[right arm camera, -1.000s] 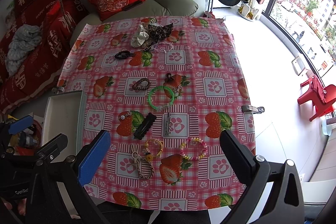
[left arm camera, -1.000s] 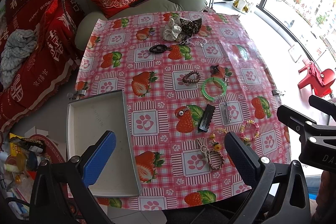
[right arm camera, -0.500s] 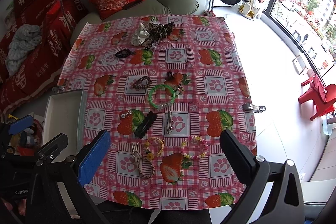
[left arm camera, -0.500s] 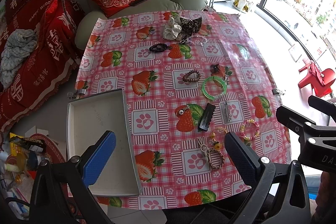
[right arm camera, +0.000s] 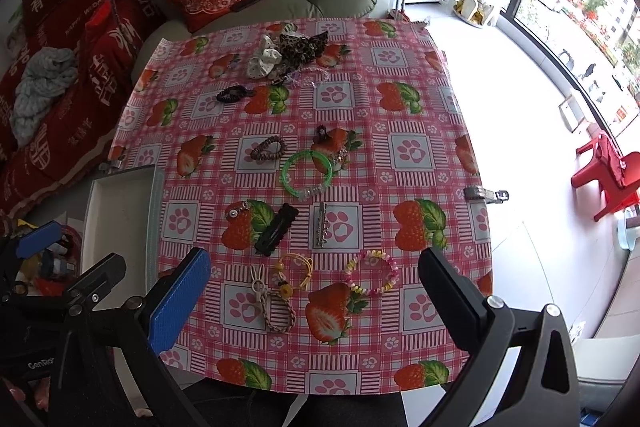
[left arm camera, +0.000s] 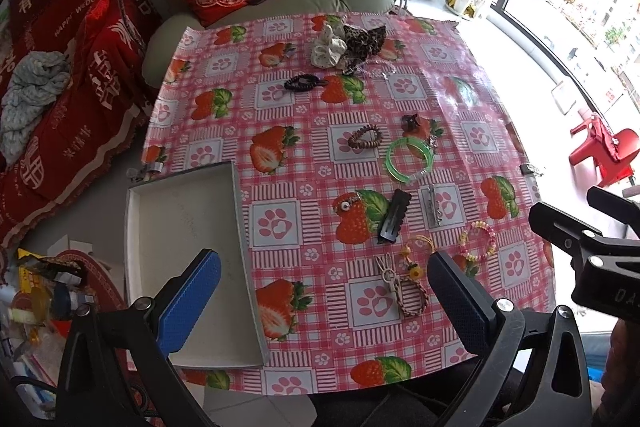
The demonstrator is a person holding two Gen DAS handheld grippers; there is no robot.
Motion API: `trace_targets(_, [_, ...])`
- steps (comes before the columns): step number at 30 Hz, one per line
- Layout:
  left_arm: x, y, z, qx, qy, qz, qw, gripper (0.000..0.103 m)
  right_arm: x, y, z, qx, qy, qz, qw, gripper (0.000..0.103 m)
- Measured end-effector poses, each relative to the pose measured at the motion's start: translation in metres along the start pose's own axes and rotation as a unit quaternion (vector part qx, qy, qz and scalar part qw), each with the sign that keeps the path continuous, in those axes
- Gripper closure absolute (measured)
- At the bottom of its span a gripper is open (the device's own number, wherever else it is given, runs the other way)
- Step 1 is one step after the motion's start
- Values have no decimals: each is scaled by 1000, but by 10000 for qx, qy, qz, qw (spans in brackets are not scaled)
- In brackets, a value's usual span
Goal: Organize jewelry
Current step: 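Grasp the black scalloped hair clip with the left tool while the right tool grasps the beaded bracelet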
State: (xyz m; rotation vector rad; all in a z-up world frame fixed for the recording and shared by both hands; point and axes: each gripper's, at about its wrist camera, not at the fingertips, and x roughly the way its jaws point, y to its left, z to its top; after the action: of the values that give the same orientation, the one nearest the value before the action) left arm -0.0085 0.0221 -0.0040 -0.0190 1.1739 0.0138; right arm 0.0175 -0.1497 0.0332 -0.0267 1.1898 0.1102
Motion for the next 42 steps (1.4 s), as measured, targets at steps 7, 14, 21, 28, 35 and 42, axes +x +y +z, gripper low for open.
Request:
trace_targets(7, [33,-6,-7,33,452,35,9990,0,20,-22,-12,279,392,-51,9988,0])
trace_targets(14, [77,-14,-15,52,881,87,9961,0,56,-48,-39,517,904,-163,9944,0])
trace_targets(21, [121,-26,-16,120,1160,-95,9931,0,95,-69,-59,598,1378,-191,9885,0])
trace_targets(28, [155,-34,-9,29,1219,-156,9924,0,129,-87,-64,657,1549,-305,9853,0])
trace_targets(35, [187,-47,1,225,1174,-207,9926,0,162,-112,-62,711,1611,-448,9833,0])
trace_targets(42, [208,-67,8,545,1092,-474,9914,4,185,-123,-55,612,1419,-505,9867,0])
